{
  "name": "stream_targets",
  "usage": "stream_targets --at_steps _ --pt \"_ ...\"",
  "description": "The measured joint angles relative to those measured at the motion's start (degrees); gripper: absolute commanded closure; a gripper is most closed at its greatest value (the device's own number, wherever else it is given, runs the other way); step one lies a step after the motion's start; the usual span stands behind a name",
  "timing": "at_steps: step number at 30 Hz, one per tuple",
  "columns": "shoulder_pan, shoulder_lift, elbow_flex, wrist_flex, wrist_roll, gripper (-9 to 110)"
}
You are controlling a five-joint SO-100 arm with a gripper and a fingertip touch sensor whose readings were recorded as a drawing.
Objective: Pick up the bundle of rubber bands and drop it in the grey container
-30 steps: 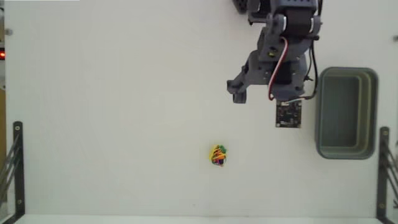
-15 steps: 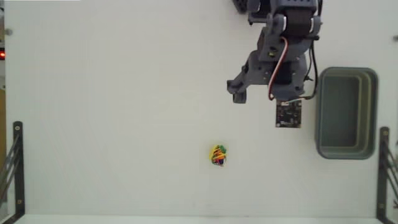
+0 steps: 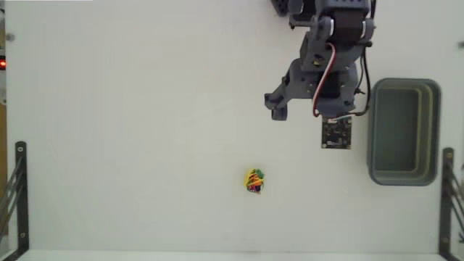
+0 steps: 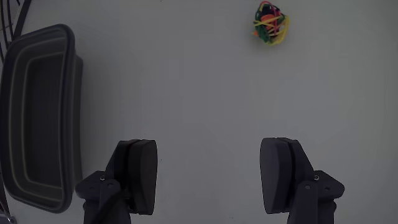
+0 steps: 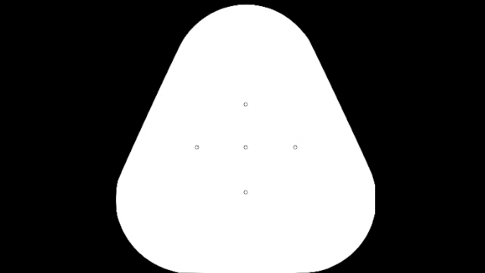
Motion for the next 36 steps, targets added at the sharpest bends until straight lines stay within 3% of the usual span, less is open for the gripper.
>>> stream_targets --at_steps 36 --pt "0.7 0.0 0.0 0.0 0.0 -9"
